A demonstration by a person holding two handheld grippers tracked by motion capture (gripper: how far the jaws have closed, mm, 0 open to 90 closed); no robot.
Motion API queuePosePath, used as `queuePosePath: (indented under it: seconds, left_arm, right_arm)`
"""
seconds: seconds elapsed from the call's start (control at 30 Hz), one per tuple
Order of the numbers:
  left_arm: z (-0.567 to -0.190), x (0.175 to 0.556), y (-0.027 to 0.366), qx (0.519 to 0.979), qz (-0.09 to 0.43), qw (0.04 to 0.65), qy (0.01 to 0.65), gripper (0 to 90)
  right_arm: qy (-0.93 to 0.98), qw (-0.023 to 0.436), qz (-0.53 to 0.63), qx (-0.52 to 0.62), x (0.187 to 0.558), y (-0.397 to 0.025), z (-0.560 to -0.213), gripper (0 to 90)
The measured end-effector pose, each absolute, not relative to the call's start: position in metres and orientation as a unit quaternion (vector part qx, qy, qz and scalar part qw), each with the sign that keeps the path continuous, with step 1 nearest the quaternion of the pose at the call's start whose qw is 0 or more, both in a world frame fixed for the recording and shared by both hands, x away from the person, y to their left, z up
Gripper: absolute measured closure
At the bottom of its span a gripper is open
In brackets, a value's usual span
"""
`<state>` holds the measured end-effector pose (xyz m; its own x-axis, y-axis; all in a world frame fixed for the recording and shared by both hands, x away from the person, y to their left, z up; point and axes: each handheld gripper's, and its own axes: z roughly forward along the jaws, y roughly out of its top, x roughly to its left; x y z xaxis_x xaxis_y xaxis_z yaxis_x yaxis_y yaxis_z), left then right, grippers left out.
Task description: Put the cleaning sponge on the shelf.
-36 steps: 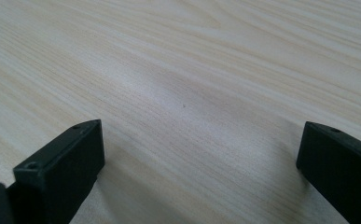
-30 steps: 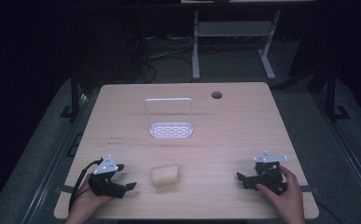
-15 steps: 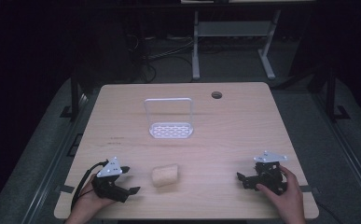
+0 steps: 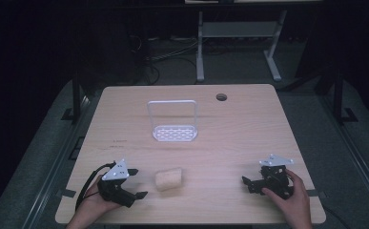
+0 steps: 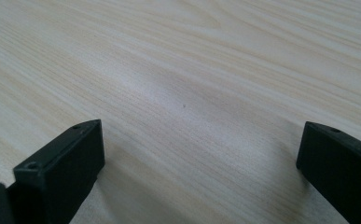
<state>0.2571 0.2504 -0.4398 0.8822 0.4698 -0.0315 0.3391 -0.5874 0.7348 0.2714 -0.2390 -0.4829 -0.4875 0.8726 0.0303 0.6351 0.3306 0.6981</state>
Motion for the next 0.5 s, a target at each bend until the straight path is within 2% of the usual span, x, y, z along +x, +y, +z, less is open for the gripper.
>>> queuePosePath:
  seconds: [0.5]
  left_arm:
    - [-0.421,0.265,0.232,0.891,0.085,0.4,0.197,13.6]
  right_arm:
    - [0.796,0.18,0.333,0.473,0.271,-0.239,-0.483,0.7]
